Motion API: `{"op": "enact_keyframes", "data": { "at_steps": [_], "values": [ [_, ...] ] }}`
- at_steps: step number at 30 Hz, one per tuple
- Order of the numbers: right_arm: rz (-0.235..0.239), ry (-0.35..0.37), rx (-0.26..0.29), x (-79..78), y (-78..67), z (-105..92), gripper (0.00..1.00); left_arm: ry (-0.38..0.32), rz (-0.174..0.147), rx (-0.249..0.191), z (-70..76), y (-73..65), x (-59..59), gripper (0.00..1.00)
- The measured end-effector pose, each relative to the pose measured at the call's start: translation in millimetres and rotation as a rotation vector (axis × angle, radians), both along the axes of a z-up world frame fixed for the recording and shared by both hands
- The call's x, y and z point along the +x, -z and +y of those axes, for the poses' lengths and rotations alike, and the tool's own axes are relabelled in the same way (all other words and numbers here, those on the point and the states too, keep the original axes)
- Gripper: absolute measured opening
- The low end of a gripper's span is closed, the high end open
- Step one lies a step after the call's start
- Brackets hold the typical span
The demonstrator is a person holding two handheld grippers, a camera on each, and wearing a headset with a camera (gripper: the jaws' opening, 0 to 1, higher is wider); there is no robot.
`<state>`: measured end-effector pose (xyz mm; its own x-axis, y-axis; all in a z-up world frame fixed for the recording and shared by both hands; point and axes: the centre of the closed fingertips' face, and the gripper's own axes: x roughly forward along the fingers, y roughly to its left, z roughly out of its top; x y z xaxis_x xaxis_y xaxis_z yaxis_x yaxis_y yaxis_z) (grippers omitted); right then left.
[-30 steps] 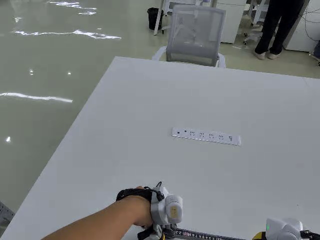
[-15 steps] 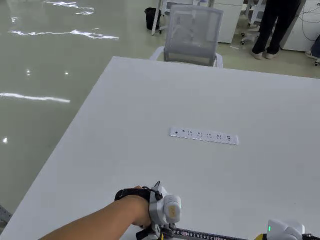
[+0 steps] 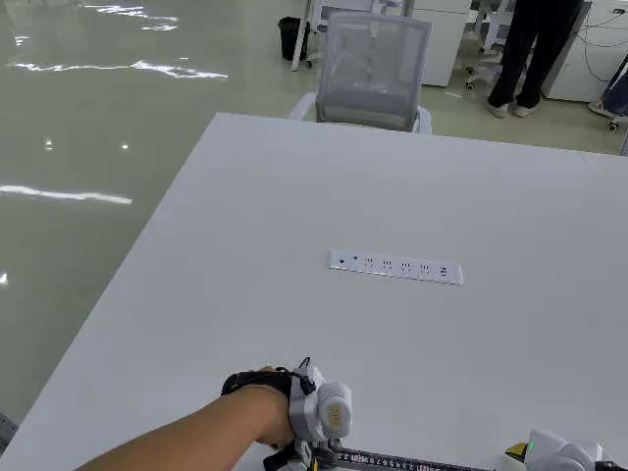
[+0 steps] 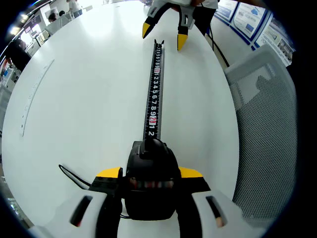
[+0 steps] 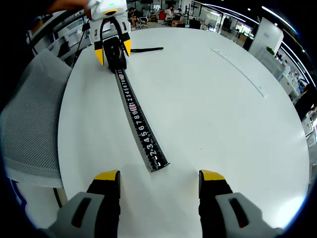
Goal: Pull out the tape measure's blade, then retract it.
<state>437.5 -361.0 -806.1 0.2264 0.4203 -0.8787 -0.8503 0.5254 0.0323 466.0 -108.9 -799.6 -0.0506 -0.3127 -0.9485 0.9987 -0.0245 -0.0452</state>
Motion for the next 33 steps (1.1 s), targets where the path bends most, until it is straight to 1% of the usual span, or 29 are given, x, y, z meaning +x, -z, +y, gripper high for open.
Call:
{"op": "enact_keyframes", "data": {
  "at_steps": [1, 2, 4, 6, 8, 13, 15, 17, 19, 24, 25, 26, 27, 28, 29, 30, 32, 33],
  "values": [
    [-0.006, 0.006, 0.001, 1.3, -0.5, 0.2, 0.69, 0.0, 0.0, 0.0, 0.0, 0.2, 0.1, 0.39],
    [-0.013, 0.015, 0.006, 2.9, 0.1, 1.0, 0.77, 0.001, 0.0, 0.001, 0.1, 0.3, 0.2, 0.39],
    [-0.004, 0.031, 0.025, 2.6, -0.4, 3.2, 0.89, 0.001, 0.001, 0.0, 0.2, 0.4, 0.3, 0.39],
    [-0.017, 0.022, 0.005, 4.4, 0.8, 0.2, 0.94, 0.001, 0.001, 0.001, 0.4, 0.7, 0.4, 0.39],
    [-0.017, 0.027, 0.001, 4.3, 1.1, -0.7, 0.99, 0.004, 0.0, 0.005, 0.6, 0.6, 0.3, 0.39],
    [-0.034, 0.04, 0.005, 6.3, -1.9, -3.0, 1.0, 0.004, -0.002, 0.0, 0.1, 0.4, 0.0, 0.39],
    [-0.054, 0.032, 0.01, 6.0, -4.8, -1.2, 1.0, 0.004, -0.002, 0.0, 0.1, 0.4, -0.1, 0.39],
    [-0.054, 0.028, 0.005, 4.7, -3.8, -0.2, 1.0, 0.007, -0.004, 0.004, 0.4, 0.6, 0.0, 0.39],
    [-0.066, 0.023, -0.004, 3.7, -5.0, 0.9, 1.0, 0.004, -0.002, 0.004, 0.4, 0.6, 0.2, 0.39],
    [-0.072, 0.041, 0.002, 2.7, -2.5, 1.6, 0.98, 0.002, -0.002, -0.002, 0.3, 0.7, -0.2, 0.4],
    [-0.058, 0.037, -0.002, -0.9, -0.6, 0.6, 0.98, -0.034, -0.023, 0.023, 4.8, 9.4, 0.4, 0.41],
    [-0.064, 0.044, 0.0, -0.5, -0.5, 0.8, 0.97, 0.007, -0.037, 0.054, 9.7, 14.5, -2.2, 0.42],
    [-0.064, 0.049, 0.001, -1.5, -0.9, 0.8, 0.97, 0.114, -0.116, 0.058, 11.4, 16.6, 2.7, 0.42],
    [-0.065, 0.054, 0.004, -1.5, -1.2, 1.0, 0.97, 0.157, -0.143, 0.032, 7.5, 16.0, 3.4, 0.42],
    [-0.066, 0.059, 0.006, -1.3, -1.5, 0.9, 0.97, 0.108, -0.132, 0.032, 9.3, 16.1, 2.4, 0.42],
    [-0.068, 0.062, 0.006, -1.2, -1.0, -0.3, 0.97, 0.058, -0.113, 0.004, 6.4, 13.7, 2.4, 0.42],
    [-0.072, 0.068, 0.003, -0.8, -0.5, -1.8, 0.96, 0.017, -0.098, -0.055, 0.9, 8.8, 5.9, 0.41],
    [-0.072, 0.072, 0.004, -0.7, -0.5, -1.9, 0.96, -0.002, -0.093, -0.066, 1.1, 5.0, 6.9, 0.4]
  ]
}}
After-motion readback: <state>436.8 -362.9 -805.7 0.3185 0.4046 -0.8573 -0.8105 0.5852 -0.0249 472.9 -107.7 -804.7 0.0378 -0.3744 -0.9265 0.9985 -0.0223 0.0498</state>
